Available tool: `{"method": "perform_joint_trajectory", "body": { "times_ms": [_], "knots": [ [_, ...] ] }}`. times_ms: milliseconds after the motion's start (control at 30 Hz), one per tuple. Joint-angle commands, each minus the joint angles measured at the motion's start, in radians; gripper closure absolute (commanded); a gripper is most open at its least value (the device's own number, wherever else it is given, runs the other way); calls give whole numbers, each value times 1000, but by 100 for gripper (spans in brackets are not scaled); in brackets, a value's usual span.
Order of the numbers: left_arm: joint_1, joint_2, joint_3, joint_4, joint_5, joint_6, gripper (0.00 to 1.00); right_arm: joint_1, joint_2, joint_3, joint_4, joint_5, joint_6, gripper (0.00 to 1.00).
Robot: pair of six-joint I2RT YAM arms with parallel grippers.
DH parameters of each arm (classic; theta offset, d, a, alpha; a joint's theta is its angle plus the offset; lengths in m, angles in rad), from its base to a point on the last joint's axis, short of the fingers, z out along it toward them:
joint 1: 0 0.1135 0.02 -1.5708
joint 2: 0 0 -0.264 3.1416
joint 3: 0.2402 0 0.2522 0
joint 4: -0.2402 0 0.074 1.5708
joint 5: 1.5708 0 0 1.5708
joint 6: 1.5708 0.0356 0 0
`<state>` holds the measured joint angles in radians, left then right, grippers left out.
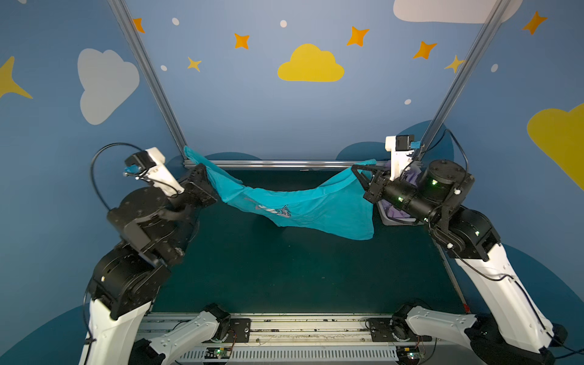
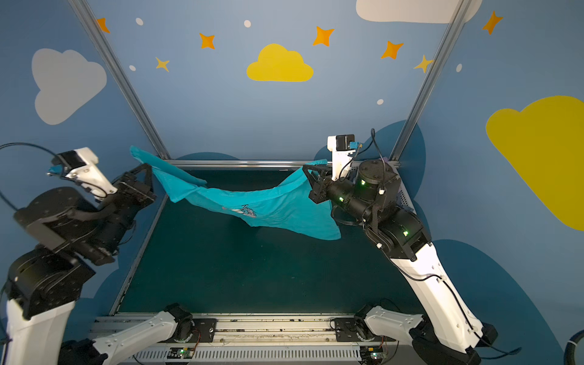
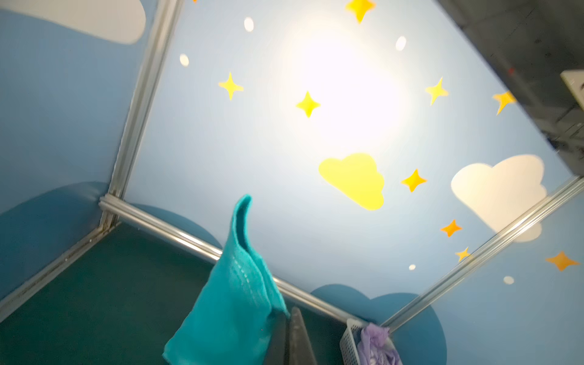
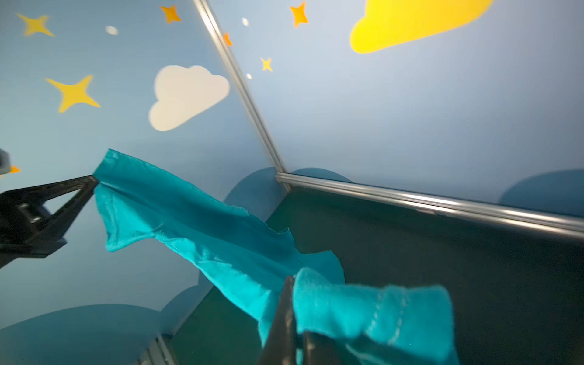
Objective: Fold and stack the t-shirts
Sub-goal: 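Lay the teal t-shirt flat on the table with both grippers and release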
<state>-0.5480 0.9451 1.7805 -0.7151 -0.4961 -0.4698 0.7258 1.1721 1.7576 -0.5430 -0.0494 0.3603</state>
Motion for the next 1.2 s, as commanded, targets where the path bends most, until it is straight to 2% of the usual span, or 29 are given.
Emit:
{"method": "perform_joint_trajectory", "body": {
  "times_ms": [0,167,267,400,533,600,700,833,900,1067,1167],
  "knots": [
    [2,-6,39,67,-24,72,96,36,9,85,3,-65,-26,100],
    [2,18,150,65,-11,113,96,73,-11,85,34,-41,-18,100],
    [2,68,208,74,-10,148,96,75,-37,45,32,75,-15,100],
    [3,162,227,133,-54,218,96,70,-51,-26,13,297,-26,100],
    [11,311,220,199,-105,314,96,33,-32,-115,48,386,-46,100],
    [55,410,225,189,-83,302,96,-13,5,-147,48,382,-40,100],
    [167,530,190,170,37,194,96,-105,77,-205,51,336,-3,100],
    [295,654,41,299,179,63,96,-241,205,-322,133,268,51,100],
    [333,748,29,326,234,27,96,-287,294,-355,185,240,51,100],
    [362,1042,131,317,329,-20,96,-389,612,-264,228,111,76,100],
    [365,1237,316,221,369,-44,96,-433,798,-121,190,56,96,100]
  ]
}}
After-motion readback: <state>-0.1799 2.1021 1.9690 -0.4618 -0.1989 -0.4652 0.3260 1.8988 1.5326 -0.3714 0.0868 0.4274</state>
